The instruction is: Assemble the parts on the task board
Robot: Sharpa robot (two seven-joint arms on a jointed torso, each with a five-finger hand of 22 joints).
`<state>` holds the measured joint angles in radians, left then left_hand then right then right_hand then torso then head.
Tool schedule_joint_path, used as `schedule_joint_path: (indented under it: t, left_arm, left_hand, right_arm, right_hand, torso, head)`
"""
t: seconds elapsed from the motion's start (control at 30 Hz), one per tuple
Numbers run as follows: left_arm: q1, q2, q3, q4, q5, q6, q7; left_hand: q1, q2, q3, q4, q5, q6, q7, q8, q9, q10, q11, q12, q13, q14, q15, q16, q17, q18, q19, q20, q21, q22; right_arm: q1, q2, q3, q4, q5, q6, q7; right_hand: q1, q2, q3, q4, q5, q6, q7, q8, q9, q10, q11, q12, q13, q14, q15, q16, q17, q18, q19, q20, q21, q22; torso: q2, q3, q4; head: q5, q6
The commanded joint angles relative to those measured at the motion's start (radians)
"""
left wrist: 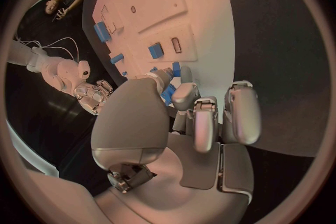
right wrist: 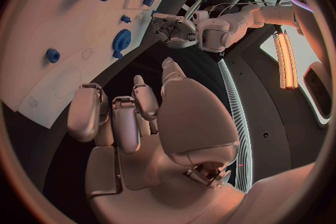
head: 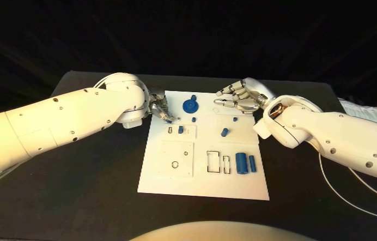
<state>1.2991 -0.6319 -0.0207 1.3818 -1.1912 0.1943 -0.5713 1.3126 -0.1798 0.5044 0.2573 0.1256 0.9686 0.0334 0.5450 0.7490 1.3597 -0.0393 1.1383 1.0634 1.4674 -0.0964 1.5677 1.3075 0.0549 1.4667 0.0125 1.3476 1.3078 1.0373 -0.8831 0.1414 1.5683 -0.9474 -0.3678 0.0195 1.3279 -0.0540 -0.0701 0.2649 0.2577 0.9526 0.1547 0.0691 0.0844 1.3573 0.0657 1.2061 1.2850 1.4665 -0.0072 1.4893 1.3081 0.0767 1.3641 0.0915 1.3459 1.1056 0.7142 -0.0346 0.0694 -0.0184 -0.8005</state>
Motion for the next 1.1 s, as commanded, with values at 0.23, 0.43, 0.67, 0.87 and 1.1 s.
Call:
schedule_joint_path:
  t: [0.23, 0.43, 0.67, 0.87, 1.1]
  left_arm:
    - [-0.020, -0.015, 0.000, 0.031, -0.054, -0.032, -0.005]
    - [-0.038, -0.024, 0.000, 0.047, -0.061, -0.031, -0.006]
    - [-0.044, -0.031, 0.000, 0.055, -0.075, -0.027, -0.004]
    - [-0.046, -0.037, 0.000, 0.071, -0.089, -0.020, -0.001]
    - [-0.050, -0.041, -0.002, 0.088, -0.092, -0.012, -0.004]
  left_hand:
    - [0.004, -0.010, 0.165, -0.159, 0.006, 0.009, -0.001, -0.004, -0.002, 0.009, 0.000, 0.003, -0.002, 0.103, 0.006, 0.003, 0.263, 0.000, 0.018, 0.008, 0.005, 0.112]
    - [0.004, -0.010, 0.165, -0.159, 0.006, 0.009, -0.001, -0.005, -0.002, 0.009, 0.000, 0.003, -0.001, 0.103, 0.006, 0.003, 0.263, 0.000, 0.018, 0.008, 0.006, 0.112]
    - [0.004, -0.010, 0.165, -0.159, 0.006, 0.009, -0.001, -0.005, -0.002, 0.009, 0.000, 0.003, -0.001, 0.103, 0.006, 0.003, 0.263, 0.000, 0.018, 0.008, 0.006, 0.112]
    - [0.003, -0.011, 0.167, -0.159, 0.006, 0.010, -0.001, -0.005, -0.002, 0.009, 0.000, 0.002, -0.003, 0.103, 0.006, 0.003, 0.263, 0.000, 0.018, 0.008, 0.004, 0.111]
    - [0.003, -0.011, 0.167, -0.159, 0.006, 0.010, -0.001, -0.005, -0.002, 0.010, 0.000, 0.003, -0.001, 0.103, 0.006, 0.003, 0.263, 0.000, 0.018, 0.008, 0.004, 0.111]
  right_arm:
    - [-0.004, 0.001, 0.000, -0.004, -0.009, 0.007, 0.016]
    - [-0.005, 0.002, 0.000, -0.009, -0.008, 0.006, 0.019]
    - [-0.005, 0.001, 0.000, -0.011, -0.007, 0.006, 0.020]
    - [-0.006, 0.002, 0.000, -0.014, -0.007, 0.008, 0.020]
    - [-0.006, 0.002, 0.000, -0.014, -0.007, 0.009, 0.021]
  right_hand:
    - [0.000, 0.008, -0.007, 0.002, 0.004, 0.007, -0.002, 0.001, -0.001, -0.005, 0.001, -0.004, -0.001, 0.071, -0.004, -0.007, 0.118, 0.014, -0.007, 0.002, -0.006, -0.001]
    - [0.000, 0.009, -0.007, 0.002, 0.005, 0.007, -0.002, 0.001, -0.001, -0.004, 0.000, -0.003, -0.001, 0.071, -0.004, -0.007, 0.119, 0.015, -0.007, 0.002, -0.006, -0.001]
    - [0.000, 0.009, -0.007, 0.002, 0.005, 0.007, -0.002, 0.001, -0.001, -0.004, 0.000, -0.003, -0.001, 0.071, -0.004, -0.007, 0.119, 0.015, -0.007, 0.002, -0.006, -0.001]
    - [0.000, 0.010, -0.008, 0.002, 0.006, 0.008, -0.002, 0.001, -0.001, -0.004, 0.000, -0.002, 0.000, 0.071, -0.004, -0.007, 0.119, 0.015, -0.007, 0.002, -0.006, -0.001]
    - [0.000, 0.010, -0.008, 0.002, 0.006, 0.008, -0.002, 0.001, -0.001, -0.004, 0.000, -0.002, 0.000, 0.071, -0.004, -0.007, 0.119, 0.015, -0.007, 0.002, -0.006, -0.001]
  torso:
    - [0.001, -0.0016, 0.0002]
    - [-0.001, 0.0000, 0.0017]
    - [0.000, 0.0008, -0.0008]
    - [0.000, 0.0006, 0.0001]
    - [-0.001, 0.0024, 0.0017]
  head:
    - [-0.002, -0.006]
    - [-0.004, -0.012]
    - [0.000, -0.012]
    - [0.000, -0.012]
    - [0.002, -0.012]
